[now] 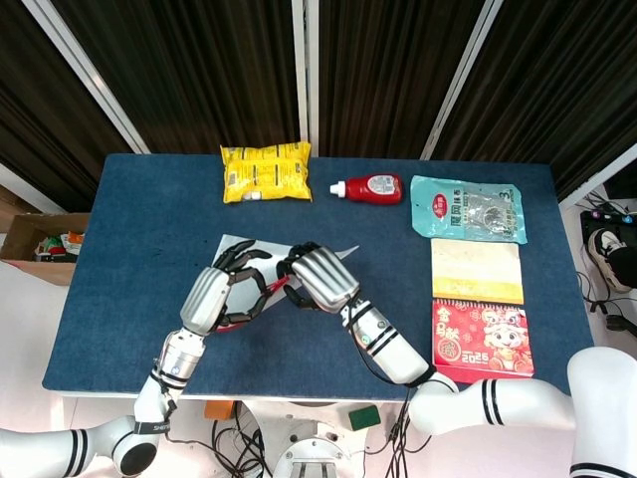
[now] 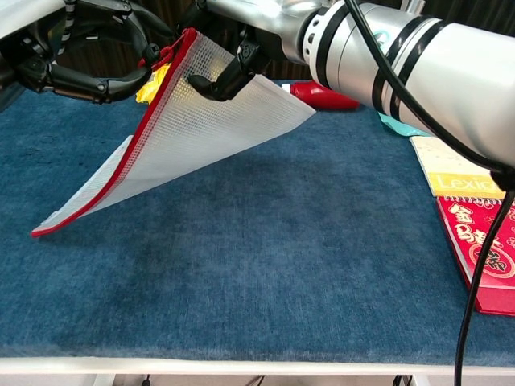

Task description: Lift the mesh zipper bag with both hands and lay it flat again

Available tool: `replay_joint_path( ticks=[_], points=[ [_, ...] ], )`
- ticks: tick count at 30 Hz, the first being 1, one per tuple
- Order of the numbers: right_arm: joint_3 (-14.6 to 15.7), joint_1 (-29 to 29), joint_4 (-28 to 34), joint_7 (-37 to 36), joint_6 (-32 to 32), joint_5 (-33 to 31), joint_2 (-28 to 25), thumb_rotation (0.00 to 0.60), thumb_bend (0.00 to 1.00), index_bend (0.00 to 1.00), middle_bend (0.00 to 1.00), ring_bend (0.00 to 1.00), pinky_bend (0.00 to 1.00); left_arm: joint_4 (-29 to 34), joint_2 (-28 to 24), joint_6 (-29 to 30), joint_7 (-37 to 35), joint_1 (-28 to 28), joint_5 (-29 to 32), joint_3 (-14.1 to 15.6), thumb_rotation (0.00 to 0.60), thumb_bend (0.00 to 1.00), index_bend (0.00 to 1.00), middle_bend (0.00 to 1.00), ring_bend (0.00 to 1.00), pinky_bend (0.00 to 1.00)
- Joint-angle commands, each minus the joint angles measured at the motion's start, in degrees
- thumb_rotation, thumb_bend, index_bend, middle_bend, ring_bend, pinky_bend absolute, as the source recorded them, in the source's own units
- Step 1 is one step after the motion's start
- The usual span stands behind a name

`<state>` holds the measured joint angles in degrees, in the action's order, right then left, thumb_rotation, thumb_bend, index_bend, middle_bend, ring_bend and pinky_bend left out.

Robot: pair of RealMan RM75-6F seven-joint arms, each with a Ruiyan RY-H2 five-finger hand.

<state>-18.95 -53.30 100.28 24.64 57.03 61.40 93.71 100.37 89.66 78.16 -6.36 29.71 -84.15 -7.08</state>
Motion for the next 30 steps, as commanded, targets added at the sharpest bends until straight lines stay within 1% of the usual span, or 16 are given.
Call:
replay_joint_path(
  ticks=[1,9,18,26,30],
  points=[
    [-0.05,-0.27,0.17,0.67,0.72,-0.29,0.0,0.6,0.6,0.81,0.59,0.32,0.38,-0.35,0.08,-0.86,-1.31,-0.23,0.26,0.08,0.6,0.52,0.64,0.23,0.09,0.14],
    [-0.07,-0.47,-0.43,1.85,3.85,0.2,0.9,0.6,0.61,0.82,0.59,0.33,0.38,-1.46,0.6,-1.85,-2.56,-0.49,-0.5,0.41,0.6,0.52,0.64,0.23,0.09,0.14],
    [-0.28,-0.14,-0.64,1.02,5.96,1.01,1.34,0.6,0.61,0.82,0.59,0.33,0.39,-2.45,0.94,-2.55,-2.25,-0.89,-0.73,0.64,0.6,0.52,0.64,0.23,0.09,0.14],
    [-0.38,1.04,1.51,-1.27,6.27,2.09,-1.5,0.6,0.61,0.83,0.59,0.33,0.4,-4.62,0.34,-1.99,-2.45,-2.7,-0.22,1.69,0.6,0.52,0.64,0.23,0.09,0.14],
    [-0.16,2.38,2.92,-3.09,6.94,3.38,-3.89,0.6,0.61,0.83,0.59,0.33,0.4,-7.38,0.06,-1.25,-1.8,-4.42,0.52,2.72,0.6,0.52,0.64,0.23,0.09,0.14]
  ],
)
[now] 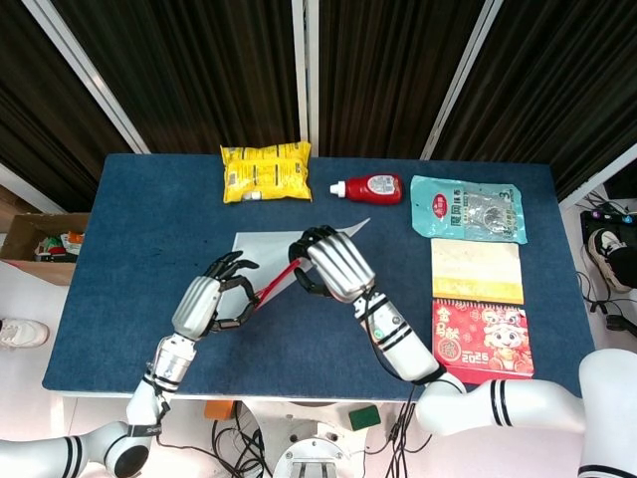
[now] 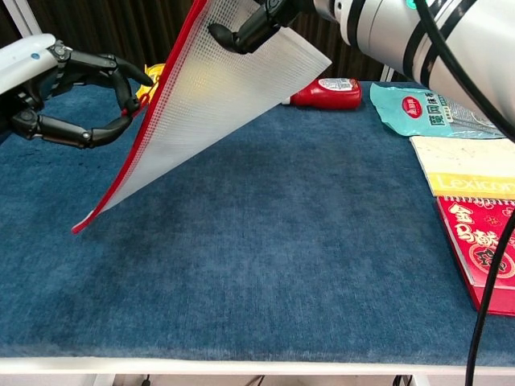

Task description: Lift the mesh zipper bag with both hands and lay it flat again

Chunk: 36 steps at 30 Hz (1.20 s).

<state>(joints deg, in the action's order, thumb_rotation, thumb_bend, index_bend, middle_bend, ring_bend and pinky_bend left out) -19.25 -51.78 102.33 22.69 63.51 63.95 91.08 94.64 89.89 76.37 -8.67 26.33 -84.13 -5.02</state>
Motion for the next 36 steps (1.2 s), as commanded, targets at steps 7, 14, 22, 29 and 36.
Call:
replay_joint_path(
  ticks=[7,14,22,29,36],
  points=[
    [0.89,3.56,2.66,-4.76,1.92,3.71,-5.31,0.6,0.61,0.83,0.6,0.34,0.4,-6.65,-0.32,0.77,0.8,-3.73,2.61,1.75,0.6,0.52,0.64,0.23,0.09,0.14],
    [1.7,5.45,2.72,-8.39,2.67,5.69,-7.13,0.6,0.62,0.84,0.6,0.34,0.4,-11.48,0.29,0.71,3.17,-5.34,4.77,1.33,0.6,0.52,0.64,0.23,0.09,0.14],
    [2.35,6.45,2.02,-10.23,2.72,6.68,-7.78,0.6,0.62,0.84,0.6,0.34,0.4,-15.17,1.0,-1.52,3.51,-6.2,8.0,0.18,0.6,0.53,0.64,0.23,0.09,0.14],
    [2.73,7.12,1.19,-12.19,2.41,6.98,-7.77,0.6,0.62,0.84,0.6,0.34,0.4,-16.0,0.63,-2.57,3.23,-6.75,8.45,-0.14,0.6,0.53,0.64,0.23,0.08,0.14],
    [5.73,7.56,-1.33,-12.71,0.97,8.43,-5.87,0.6,0.61,0.84,0.59,0.34,0.4,-13.08,-1.26,-2.12,2.34,-6.96,7.03,-0.63,0.6,0.34,0.37,0.17,0.06,0.14]
  ],
)
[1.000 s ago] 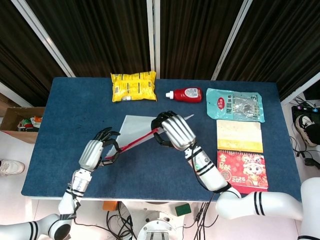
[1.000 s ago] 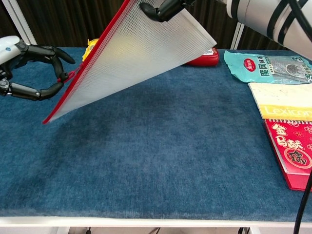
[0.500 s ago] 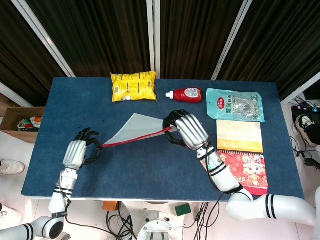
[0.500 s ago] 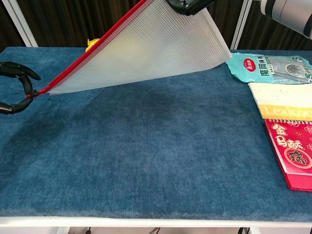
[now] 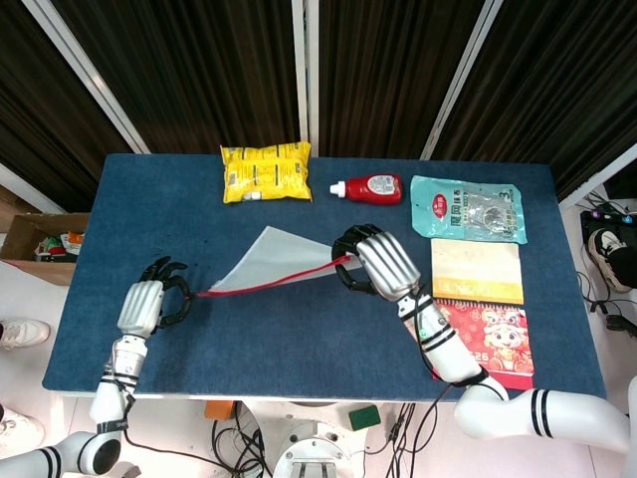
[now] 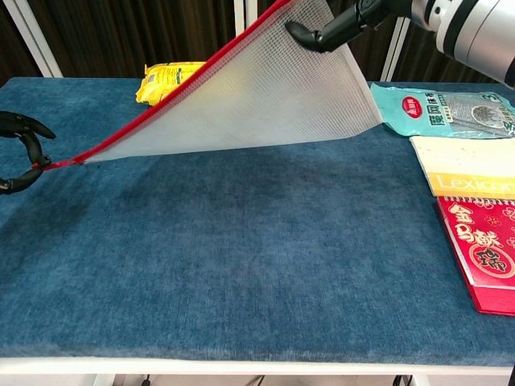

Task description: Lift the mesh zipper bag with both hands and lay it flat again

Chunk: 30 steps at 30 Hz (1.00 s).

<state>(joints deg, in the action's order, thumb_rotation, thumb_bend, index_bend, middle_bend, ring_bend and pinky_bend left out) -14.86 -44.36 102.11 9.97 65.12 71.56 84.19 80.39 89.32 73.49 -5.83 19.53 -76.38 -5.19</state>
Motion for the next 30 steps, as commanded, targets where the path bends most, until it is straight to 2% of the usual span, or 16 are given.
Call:
replay_joint_path(
  ticks=[1,4,7,8,11,14,17,23,26,30],
  points=[
    [2.1,0.18,-1.75,0.06,-0.91,1.3,1.63,0.6,0.61,0.83,0.59,0.34,0.4,1.57,-0.89,1.15,-0.6,-0.21,-1.06,-0.61,0.6,0.32,0.34,0.17,0.06,0.14],
    [4.8,0.34,-4.01,0.4,-2.3,2.56,3.59,0.6,0.53,0.75,0.54,0.32,0.38,3.11,-1.83,2.49,-0.79,-0.41,-2.29,-1.01,0.6,0.3,0.3,0.17,0.06,0.14],
    [7.06,0.36,-4.86,0.55,-5.22,2.1,3.96,0.6,0.41,0.53,0.4,0.21,0.29,4.76,-2.86,4.16,-0.69,-0.82,-3.77,-1.12,0.6,0.28,0.3,0.17,0.06,0.14],
    [7.85,0.32,-4.85,0.76,-6.63,1.64,3.59,0.6,0.35,0.41,0.33,0.15,0.24,5.39,-3.26,4.87,-0.6,-1.06,-4.33,-1.11,0.6,0.28,0.3,0.17,0.06,0.14],
    [10.18,-0.15,-4.01,3.15,-10.66,0.33,1.5,0.6,0.21,0.17,0.21,0.04,0.13,6.71,-4.21,6.35,-0.42,-1.65,-5.52,-0.98,0.6,0.26,0.3,0.17,0.06,0.14],
    [12.32,-1.02,-1.91,7.61,-14.61,-2.63,-1.49,0.6,0.09,0.02,0.1,0.0,0.02,7.61,-4.97,7.46,-0.13,-2.19,-6.27,-0.89,0.6,0.25,0.29,0.17,0.06,0.14],
    [14.77,-2.14,0.77,14.72,-17.34,-7.59,-4.6,0.6,0.01,0.0,0.03,0.0,0.0,8.43,-5.8,8.3,0.15,-2.74,-6.74,-0.81,0.598,0.25,0.29,0.17,0.06,0.14],
    [19.15,-3.7,4.82,27.02,-16.26,-17.31,-7.9,0.6,0.0,0.0,0.0,0.0,0.0,9.71,-7.19,9.22,0.53,-3.48,-6.99,-0.99,0.59,0.24,0.29,0.17,0.06,0.14],
    [20.77,-2.92,6.84,28.93,-13.88,-18.32,-9.92,0.6,0.0,0.0,0.0,0.0,0.0,9.92,-7.95,9.66,1.19,-3.83,-7.28,-0.94,0.589,0.24,0.29,0.17,0.06,0.14],
    [22.64,-0.11,7.95,28.46,-9.42,-15.13,-13.77,0.6,0.0,0.0,0.0,0.0,0.0,10.05,-9.48,10.04,2.3,-4.36,-7.49,-0.76,0.596,0.24,0.29,0.17,0.06,0.13]
  ],
)
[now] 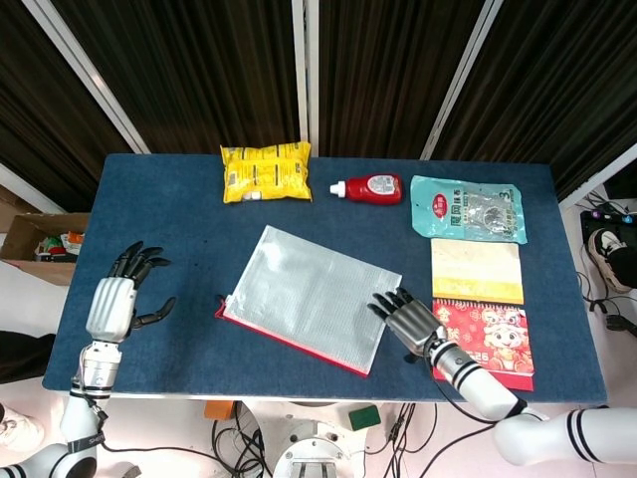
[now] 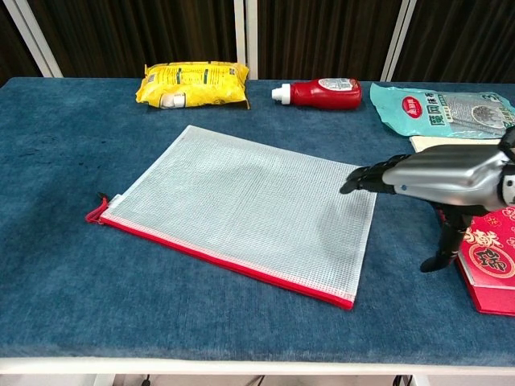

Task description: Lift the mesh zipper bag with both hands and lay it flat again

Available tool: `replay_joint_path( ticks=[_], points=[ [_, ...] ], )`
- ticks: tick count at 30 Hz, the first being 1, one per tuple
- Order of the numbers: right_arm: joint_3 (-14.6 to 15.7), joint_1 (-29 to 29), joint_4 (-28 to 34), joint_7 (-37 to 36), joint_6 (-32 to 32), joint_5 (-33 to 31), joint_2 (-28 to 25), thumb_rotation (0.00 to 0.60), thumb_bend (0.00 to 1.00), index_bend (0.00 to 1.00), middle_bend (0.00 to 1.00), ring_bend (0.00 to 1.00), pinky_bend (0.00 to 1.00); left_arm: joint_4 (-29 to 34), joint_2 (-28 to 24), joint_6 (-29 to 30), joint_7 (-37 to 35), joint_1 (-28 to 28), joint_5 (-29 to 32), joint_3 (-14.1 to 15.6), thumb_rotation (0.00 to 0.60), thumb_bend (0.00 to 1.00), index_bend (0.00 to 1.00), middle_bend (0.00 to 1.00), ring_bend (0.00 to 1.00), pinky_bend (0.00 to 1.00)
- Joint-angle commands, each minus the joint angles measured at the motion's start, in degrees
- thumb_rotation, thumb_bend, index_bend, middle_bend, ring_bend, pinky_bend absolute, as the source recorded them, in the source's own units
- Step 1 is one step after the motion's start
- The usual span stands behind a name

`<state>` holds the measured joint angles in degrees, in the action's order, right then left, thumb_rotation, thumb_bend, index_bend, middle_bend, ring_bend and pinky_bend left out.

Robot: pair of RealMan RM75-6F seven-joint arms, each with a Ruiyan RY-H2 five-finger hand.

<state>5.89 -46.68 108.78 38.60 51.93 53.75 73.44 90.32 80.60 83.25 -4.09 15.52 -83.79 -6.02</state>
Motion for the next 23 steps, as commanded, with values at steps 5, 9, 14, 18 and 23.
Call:
replay_joint_path(
  ticks=[5,9,14,18,23],
  points=[
    [0.31,10.64,-1.9,-12.51,15.52,11.34,-5.19,0.6,0.03,0.0,0.03,0.0,0.0,0.53,-3.84,0.24,5.32,-1.2,1.08,0.18,0.6,0.24,0.29,0.16,0.06,0.13],
    [-0.37,16.69,-6.75,-21.71,23.6,17.13,-6.24,0.6,0.23,0.0,0.11,0.0,0.06,2.19,-7.48,0.3,12.98,-2.28,2.36,0.92,0.6,0.24,0.3,0.17,0.06,0.13],
    [-0.2,23.53,-10.22,-31.87,30.56,21.22,-8.24,0.6,0.28,0.0,0.12,0.0,0.08,5.52,-11.21,2.63,15.55,-5.17,2.44,2.47,0.6,0.24,0.31,0.17,0.06,0.14],
    [0.38,28.21,-11.9,-36.17,35.0,23.79,-9.13,0.6,0.28,0.0,0.12,0.0,0.08,8.07,-13.42,5.29,15.34,-7.88,0.59,4.48,0.6,0.24,0.31,0.17,0.06,0.13],
    [0.57,32.85,-14.38,-38.89,39.21,26.79,-8.4,0.6,0.28,0.0,0.12,0.0,0.08,10.18,-14.66,7.19,13.92,-11.02,-1.53,7.41,0.6,0.24,0.31,0.17,0.06,0.13]
  ],
)
